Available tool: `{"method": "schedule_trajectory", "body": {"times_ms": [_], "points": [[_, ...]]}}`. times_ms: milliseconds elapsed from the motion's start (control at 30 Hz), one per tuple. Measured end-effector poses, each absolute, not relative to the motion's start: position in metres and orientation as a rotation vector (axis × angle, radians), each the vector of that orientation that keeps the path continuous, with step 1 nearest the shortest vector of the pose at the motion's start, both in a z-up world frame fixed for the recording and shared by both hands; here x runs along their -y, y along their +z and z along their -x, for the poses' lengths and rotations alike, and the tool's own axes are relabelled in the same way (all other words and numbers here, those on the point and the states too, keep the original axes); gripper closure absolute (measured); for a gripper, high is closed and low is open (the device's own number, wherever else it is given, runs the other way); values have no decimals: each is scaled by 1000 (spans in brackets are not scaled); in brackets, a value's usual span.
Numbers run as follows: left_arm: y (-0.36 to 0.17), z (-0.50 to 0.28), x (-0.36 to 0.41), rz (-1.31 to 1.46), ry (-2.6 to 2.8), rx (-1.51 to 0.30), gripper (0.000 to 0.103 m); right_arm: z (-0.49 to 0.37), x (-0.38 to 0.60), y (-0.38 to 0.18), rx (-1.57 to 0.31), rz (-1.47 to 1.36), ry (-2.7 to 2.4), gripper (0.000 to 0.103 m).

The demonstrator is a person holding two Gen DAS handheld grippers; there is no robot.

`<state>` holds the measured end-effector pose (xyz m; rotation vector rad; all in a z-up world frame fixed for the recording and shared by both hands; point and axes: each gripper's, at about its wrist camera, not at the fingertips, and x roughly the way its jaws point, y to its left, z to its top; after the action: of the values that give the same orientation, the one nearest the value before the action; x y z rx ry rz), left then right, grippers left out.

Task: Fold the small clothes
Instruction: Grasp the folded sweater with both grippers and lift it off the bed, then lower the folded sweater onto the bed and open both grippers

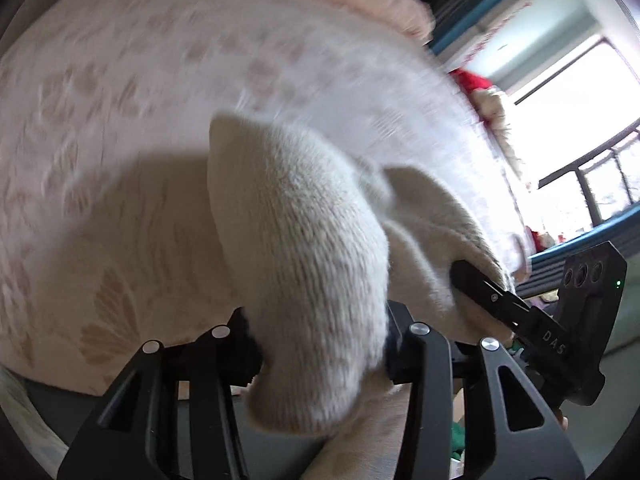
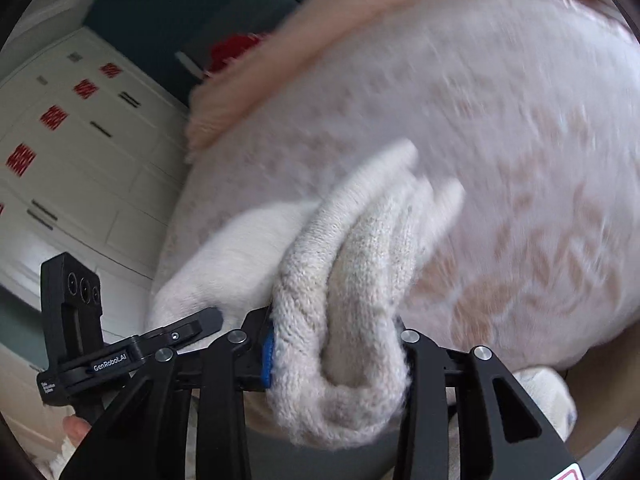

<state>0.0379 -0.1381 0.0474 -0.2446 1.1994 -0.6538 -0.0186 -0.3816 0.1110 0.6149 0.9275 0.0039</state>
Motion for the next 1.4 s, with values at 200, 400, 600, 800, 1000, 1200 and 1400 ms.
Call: {"method": "schedule_trajectory", "body": {"times_ms": [200, 400, 600, 800, 1000, 1200, 1400], "points": [[135, -30, 120, 242, -768, -999, 60, 35, 358, 208, -752, -504, 36, 68], [225, -15, 74, 203, -820, -738, 60, 39, 315, 291, -557, -386, 123, 68], [267, -26, 12, 175, -787, -554, 58, 13, 254, 322, -429, -308, 215, 67], [204, -59, -36, 130, -685, -603, 44, -48, 218, 231, -576, -335, 271, 53], [18, -99, -82, 130, -394, -971, 30, -54, 212, 47, -993, -333, 17, 48], [-18, -87, -114, 372, -365, -1014, 19, -52, 198, 47, -1024, -296, 57, 30], [-36, -107, -102, 445, -379, -1049, 13, -108, 208, 16, -1097, -466, 39, 23]]}}
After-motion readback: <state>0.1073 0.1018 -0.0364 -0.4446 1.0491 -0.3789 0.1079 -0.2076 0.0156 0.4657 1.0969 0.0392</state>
